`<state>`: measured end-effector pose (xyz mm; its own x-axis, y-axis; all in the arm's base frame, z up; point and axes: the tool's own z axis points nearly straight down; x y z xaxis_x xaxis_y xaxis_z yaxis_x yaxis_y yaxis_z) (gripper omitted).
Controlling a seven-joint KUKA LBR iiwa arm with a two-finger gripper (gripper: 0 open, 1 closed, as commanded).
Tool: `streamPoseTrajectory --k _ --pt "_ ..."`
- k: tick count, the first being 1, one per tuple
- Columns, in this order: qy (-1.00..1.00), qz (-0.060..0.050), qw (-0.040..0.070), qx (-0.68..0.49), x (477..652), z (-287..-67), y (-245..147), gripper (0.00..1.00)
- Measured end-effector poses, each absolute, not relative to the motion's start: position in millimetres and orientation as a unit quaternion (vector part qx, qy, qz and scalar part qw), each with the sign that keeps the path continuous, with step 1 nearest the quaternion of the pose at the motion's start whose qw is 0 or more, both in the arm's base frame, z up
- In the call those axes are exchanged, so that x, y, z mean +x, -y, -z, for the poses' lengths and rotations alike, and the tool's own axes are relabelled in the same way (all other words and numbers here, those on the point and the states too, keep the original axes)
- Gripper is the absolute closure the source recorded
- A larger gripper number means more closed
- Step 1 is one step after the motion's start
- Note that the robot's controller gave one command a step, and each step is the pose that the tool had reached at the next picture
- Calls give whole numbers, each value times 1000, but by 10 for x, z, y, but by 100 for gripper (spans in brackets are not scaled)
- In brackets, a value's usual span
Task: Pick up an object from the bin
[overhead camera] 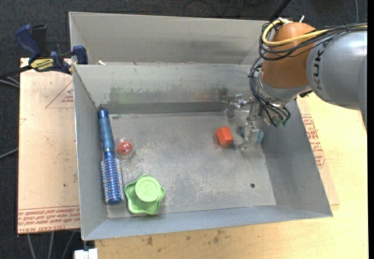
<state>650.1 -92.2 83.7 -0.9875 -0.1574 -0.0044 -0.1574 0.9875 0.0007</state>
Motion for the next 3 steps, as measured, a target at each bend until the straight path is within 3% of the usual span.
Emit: streamPoseTrajectory --k 1,2,3 --pt "-998 -1 1 -65 6439 -699 640 0" --pt "-998 -1 2 -63 6444 -707 658 100" --pt "-998 -1 2 -63 6444 -706 657 0"
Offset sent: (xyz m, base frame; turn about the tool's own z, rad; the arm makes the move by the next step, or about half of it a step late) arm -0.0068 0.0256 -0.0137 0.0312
